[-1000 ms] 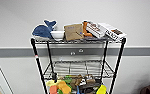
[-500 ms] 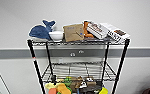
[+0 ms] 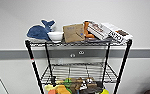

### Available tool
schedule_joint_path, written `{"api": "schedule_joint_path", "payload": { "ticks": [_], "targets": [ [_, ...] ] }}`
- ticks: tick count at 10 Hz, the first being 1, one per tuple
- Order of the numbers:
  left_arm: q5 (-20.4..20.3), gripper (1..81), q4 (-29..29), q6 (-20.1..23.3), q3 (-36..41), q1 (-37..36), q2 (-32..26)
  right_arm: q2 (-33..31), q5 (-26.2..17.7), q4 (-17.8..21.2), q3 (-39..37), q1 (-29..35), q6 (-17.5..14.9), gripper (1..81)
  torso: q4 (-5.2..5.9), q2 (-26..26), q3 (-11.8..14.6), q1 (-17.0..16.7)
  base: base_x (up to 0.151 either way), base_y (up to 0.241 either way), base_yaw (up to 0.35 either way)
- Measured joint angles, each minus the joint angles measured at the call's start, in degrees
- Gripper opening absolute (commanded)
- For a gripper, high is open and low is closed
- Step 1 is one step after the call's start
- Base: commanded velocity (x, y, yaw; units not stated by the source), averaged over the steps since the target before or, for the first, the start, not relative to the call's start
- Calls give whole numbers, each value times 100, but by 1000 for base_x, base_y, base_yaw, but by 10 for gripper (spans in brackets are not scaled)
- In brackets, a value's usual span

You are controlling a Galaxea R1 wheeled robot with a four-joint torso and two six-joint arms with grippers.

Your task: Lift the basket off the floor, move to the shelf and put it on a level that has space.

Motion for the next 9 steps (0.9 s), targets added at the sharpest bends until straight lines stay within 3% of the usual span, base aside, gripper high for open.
{"api": "schedule_joint_path", "payload": {
  "ticks": [5,9],
  "targets": [
    [17,10,68,-2,90,41,-61,-110,-22,-22,247,0,-41,10,0,-2,2,-6,0,0,0],
    [-140,10,256,-17,802,-10,-405,-496,-33,-83,879,194,-30,10,0,-2,2,-6,0,0,0]
  ]
}}
